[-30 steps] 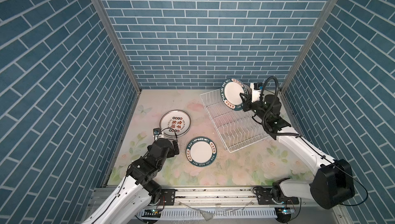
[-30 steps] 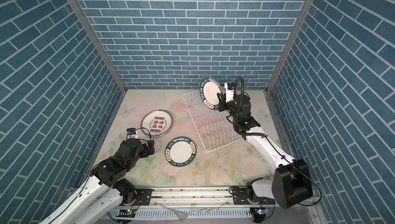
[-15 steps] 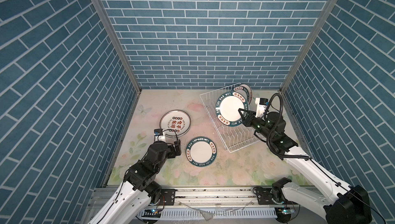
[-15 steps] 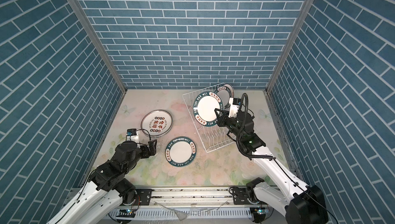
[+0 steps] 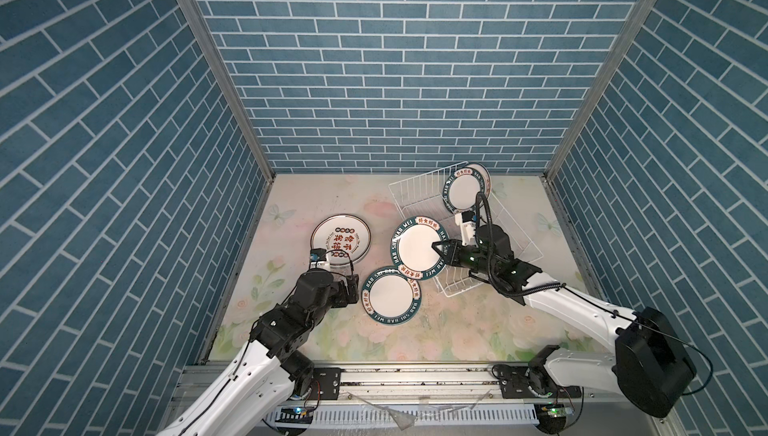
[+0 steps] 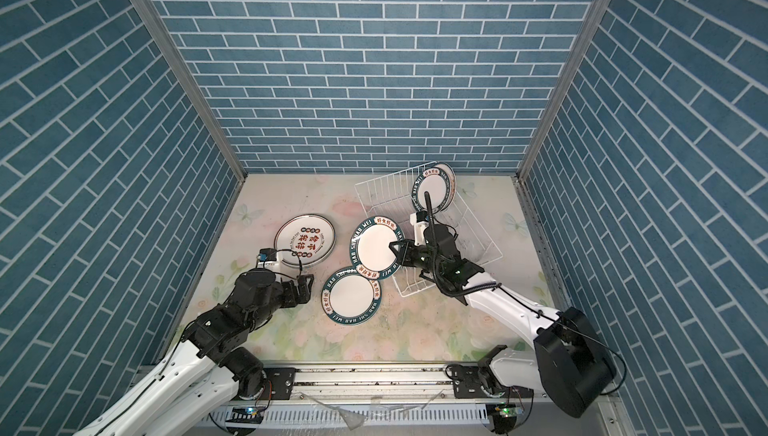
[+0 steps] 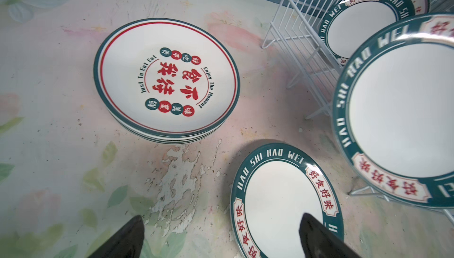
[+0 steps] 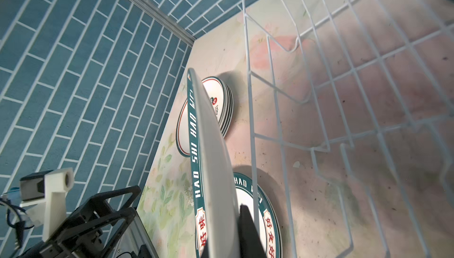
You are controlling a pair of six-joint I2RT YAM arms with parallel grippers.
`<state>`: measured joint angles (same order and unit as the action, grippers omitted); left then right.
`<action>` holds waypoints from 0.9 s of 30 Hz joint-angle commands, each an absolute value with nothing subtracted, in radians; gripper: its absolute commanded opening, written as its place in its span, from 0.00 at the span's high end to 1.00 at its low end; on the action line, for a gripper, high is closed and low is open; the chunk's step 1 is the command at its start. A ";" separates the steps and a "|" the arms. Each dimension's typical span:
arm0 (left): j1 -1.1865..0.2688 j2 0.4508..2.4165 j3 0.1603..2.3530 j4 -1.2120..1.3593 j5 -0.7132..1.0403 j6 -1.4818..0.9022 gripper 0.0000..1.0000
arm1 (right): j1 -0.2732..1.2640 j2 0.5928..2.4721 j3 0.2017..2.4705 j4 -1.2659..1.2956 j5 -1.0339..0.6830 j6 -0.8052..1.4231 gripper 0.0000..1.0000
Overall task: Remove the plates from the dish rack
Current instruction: 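Carry the plate toward the left gripper while the left gripper reaches for its rim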
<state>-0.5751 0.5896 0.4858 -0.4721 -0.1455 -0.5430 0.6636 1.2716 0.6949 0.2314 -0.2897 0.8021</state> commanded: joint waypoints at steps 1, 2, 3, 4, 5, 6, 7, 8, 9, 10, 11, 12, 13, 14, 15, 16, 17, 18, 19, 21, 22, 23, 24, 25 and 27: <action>-0.578 0.591 0.501 -0.414 -0.059 -0.518 0.01 | 0.687 1.315 0.737 0.349 -0.328 0.870 1.00; -0.574 0.591 0.496 -0.398 -0.038 -0.512 0.01 | 0.693 1.332 0.739 0.368 -0.339 0.885 1.00; -0.572 0.593 0.491 -0.385 -0.021 -0.514 0.01 | 0.701 1.347 0.741 0.385 -0.346 0.900 1.00; -0.568 0.597 0.487 -0.373 -0.004 -0.512 0.01 | 0.708 1.356 0.746 0.386 -0.351 0.907 1.00; -0.563 0.605 0.485 -0.362 0.012 -0.510 0.01 | 0.716 1.364 0.752 0.387 -0.351 0.914 1.00; -0.561 0.616 0.484 -0.355 0.029 -0.509 0.03 | 0.726 1.369 0.756 0.388 -0.350 0.921 1.00; -0.558 0.626 0.485 -0.350 0.039 -0.509 0.03 | 0.734 1.375 0.759 0.391 -0.354 0.928 1.00; -0.555 0.632 0.484 -0.343 0.050 -0.509 0.04 | 0.741 1.380 0.761 0.401 -0.362 0.938 1.00; -0.551 0.632 0.482 -0.333 0.064 -0.510 0.04 | 0.749 1.384 0.763 0.412 -0.367 0.949 1.00; -0.547 0.656 0.481 -0.324 0.076 -0.510 0.04 | 0.755 1.389 0.765 0.418 -0.372 0.955 1.00; -0.543 0.667 0.479 -0.313 0.088 -0.515 0.05 | 0.765 1.395 0.767 0.426 -0.377 0.961 1.00; -0.537 0.673 0.479 -0.304 0.098 -0.519 0.05 | 0.771 1.399 0.767 0.436 -0.382 0.967 1.00; -0.535 0.678 0.477 -0.297 0.107 -0.521 0.06 | 0.778 1.403 0.765 0.450 -0.385 0.976 1.00; -0.532 0.684 0.477 -0.291 0.114 -0.527 0.06 | 0.782 1.406 0.760 0.468 -0.388 0.985 1.00; -0.529 0.692 0.476 -0.285 0.120 -0.533 0.06 | 0.787 1.412 0.759 0.482 -0.392 0.992 1.00; -0.526 0.697 0.474 -0.278 0.128 -0.535 0.06 | 0.793 1.417 0.759 0.493 -0.394 0.996 1.00; -0.521 0.703 0.471 -0.265 0.141 -0.541 0.06 | 0.798 1.424 0.759 0.510 -0.401 1.001 1.00; -0.516 0.707 0.468 -0.253 0.155 -0.549 0.06 | 0.802 1.432 0.761 0.524 -0.411 1.008 1.00; -0.510 0.712 0.461 -0.241 0.165 -0.557 0.06 | 0.804 1.439 0.761 0.541 -0.420 1.015 1.00; -0.492 0.725 0.450 -0.206 0.192 -0.576 0.07 | 0.810 1.451 0.758 0.579 -0.434 1.034 1.00; -0.487 0.730 0.446 -0.192 0.203 -0.583 0.07 | 0.813 1.455 0.756 0.589 -0.440 1.037 1.00; -0.479 0.736 0.441 -0.177 0.218 -0.590 0.08 | 0.811 1.457 0.757 0.595 -0.442 1.040 1.00; -0.471 0.742 0.435 -0.159 0.232 -0.598 0.09 | 0.814 1.460 0.757 0.602 -0.442 1.041 1.00; -0.465 0.749 0.431 -0.142 0.244 -0.607 0.10 | 0.816 1.463 0.757 0.610 -0.447 1.042 1.00; -0.453 0.763 0.423 -0.109 0.274 -0.614 0.12 | 0.823 1.472 0.758 0.629 -0.459 1.050 1.00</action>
<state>-0.4702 0.7521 0.4419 -0.1879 0.2111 -0.5900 0.8097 1.4628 0.7124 0.5148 -0.4198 0.9993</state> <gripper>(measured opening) 0.884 0.107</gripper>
